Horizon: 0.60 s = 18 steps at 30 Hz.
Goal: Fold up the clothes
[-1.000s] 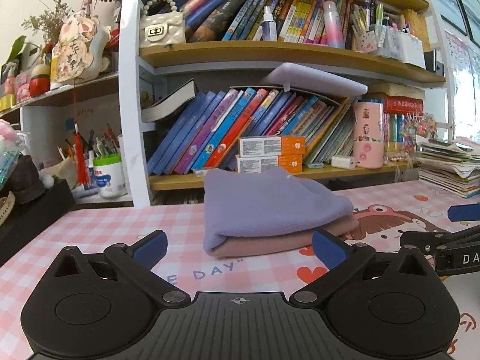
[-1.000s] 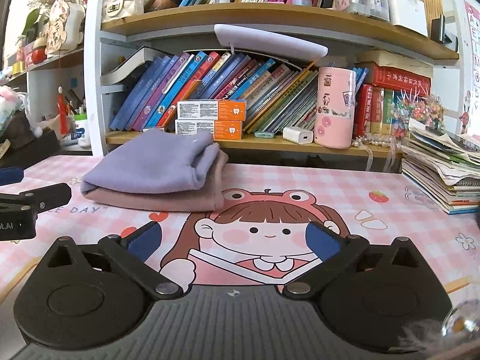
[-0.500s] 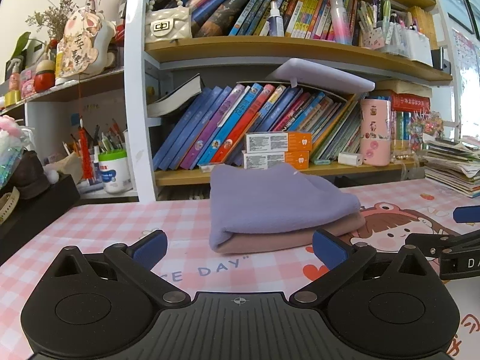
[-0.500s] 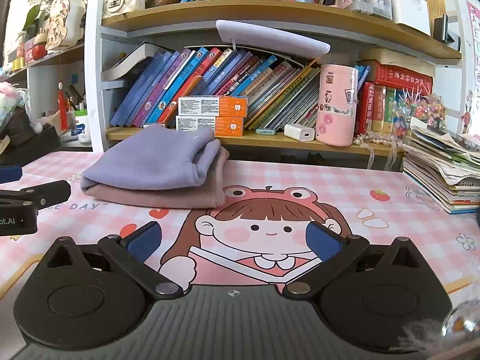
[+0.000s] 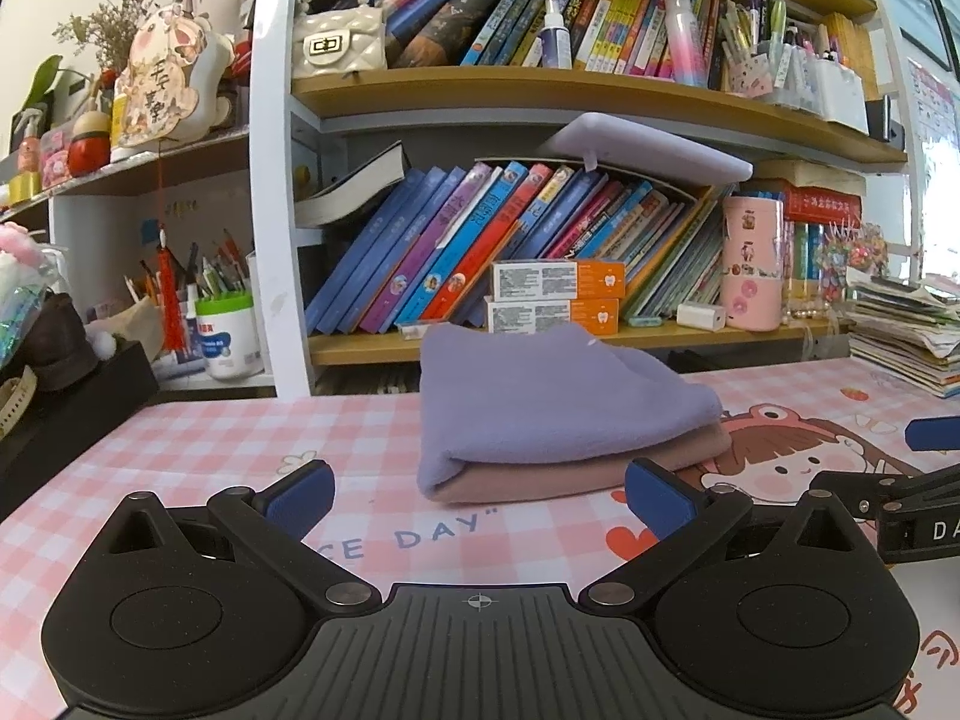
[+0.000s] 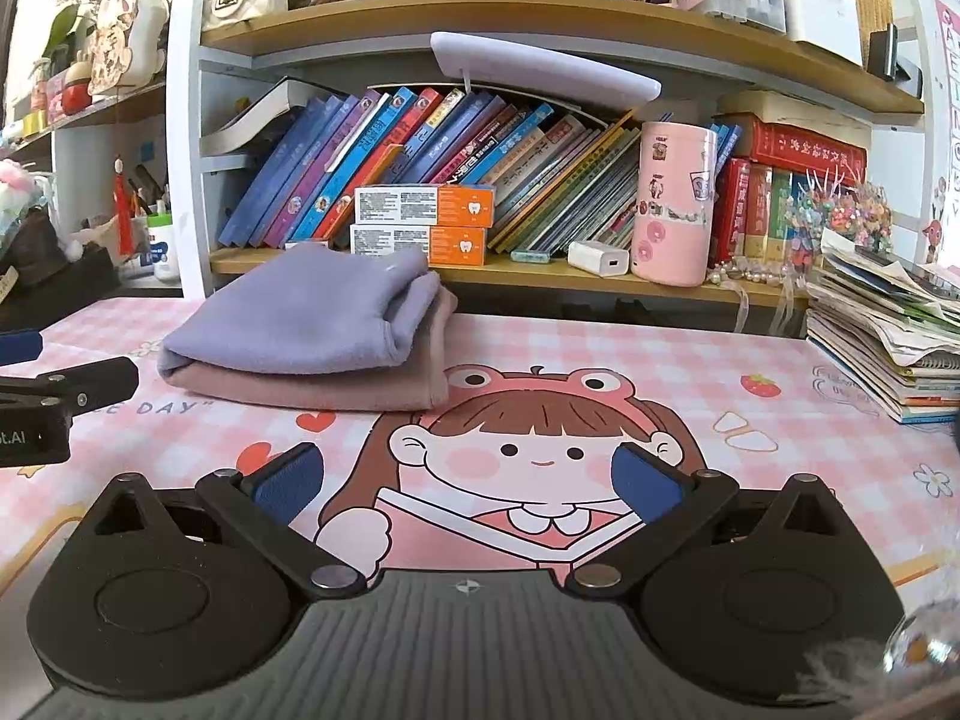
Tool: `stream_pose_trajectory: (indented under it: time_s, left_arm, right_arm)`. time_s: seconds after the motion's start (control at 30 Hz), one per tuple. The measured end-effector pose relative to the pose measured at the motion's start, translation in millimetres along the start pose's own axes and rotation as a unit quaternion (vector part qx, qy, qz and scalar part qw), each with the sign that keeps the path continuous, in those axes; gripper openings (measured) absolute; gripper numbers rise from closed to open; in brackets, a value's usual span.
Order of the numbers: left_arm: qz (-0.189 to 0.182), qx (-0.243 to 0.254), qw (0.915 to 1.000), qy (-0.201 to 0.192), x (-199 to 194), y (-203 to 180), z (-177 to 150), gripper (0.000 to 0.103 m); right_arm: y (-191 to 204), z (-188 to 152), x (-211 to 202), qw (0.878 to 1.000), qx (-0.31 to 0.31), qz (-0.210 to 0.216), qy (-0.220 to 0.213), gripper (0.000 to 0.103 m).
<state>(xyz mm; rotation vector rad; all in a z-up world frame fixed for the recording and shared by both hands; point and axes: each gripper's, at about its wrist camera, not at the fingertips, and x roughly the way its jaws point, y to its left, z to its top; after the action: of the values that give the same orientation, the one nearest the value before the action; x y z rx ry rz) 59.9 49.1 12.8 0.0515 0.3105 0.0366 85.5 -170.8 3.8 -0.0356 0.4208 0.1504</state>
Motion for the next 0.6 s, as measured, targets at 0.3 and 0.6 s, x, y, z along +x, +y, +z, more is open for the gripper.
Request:
stream_pose_trajectory:
  time_s: [0.3,0.6]
  left_arm:
    - [-0.001,0.005,1.0000,-0.002,-0.5,-0.7,-0.2,0.103]
    - [-0.005,0.004,1.0000,0.001,0.1,-0.7,-0.1,0.103]
  right_arm:
    - [1.1,-0.2,-0.1,1.000,-0.004,-0.001,-0.002,0.103]
    - [1.4,0.1,0.4,1.000,-0.005,0.000,-0.001,0.103]
